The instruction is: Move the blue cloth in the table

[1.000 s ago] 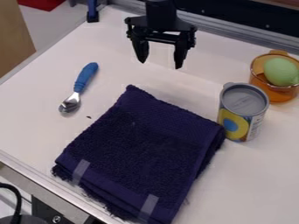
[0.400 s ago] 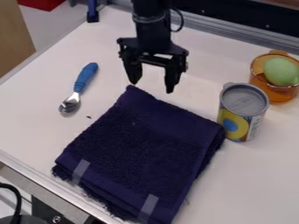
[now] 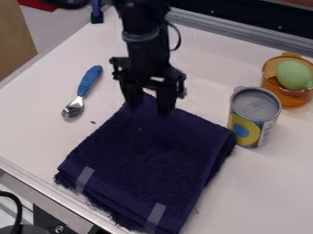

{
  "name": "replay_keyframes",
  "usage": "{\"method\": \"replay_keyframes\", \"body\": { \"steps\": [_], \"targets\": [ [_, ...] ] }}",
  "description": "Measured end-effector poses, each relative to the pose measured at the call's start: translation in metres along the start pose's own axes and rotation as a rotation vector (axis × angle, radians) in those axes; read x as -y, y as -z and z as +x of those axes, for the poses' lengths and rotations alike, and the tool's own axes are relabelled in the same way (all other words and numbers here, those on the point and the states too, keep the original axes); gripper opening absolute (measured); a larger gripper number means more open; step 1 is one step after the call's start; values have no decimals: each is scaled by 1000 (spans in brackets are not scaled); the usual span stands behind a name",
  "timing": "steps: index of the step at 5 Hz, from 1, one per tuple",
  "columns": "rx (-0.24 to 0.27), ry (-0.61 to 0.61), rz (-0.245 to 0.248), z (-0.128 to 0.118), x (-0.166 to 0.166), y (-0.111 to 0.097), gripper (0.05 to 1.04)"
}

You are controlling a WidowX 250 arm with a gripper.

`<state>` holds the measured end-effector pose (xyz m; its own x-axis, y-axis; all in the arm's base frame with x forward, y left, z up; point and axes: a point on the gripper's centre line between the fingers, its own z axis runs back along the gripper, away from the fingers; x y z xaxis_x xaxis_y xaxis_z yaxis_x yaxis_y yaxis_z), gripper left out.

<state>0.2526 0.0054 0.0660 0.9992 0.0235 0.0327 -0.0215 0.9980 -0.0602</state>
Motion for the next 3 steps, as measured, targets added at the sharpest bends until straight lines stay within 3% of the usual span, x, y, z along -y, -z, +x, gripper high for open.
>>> {"method": "replay_keyframes", "body": {
  "steps": [1, 2, 3],
  "targets": [
    [-20, 52, -6, -18, 9, 16, 412],
    [-17, 70, -20, -33, 16, 28, 185],
    [-4, 79, -34, -38, 22, 35, 61]
  ]
}}
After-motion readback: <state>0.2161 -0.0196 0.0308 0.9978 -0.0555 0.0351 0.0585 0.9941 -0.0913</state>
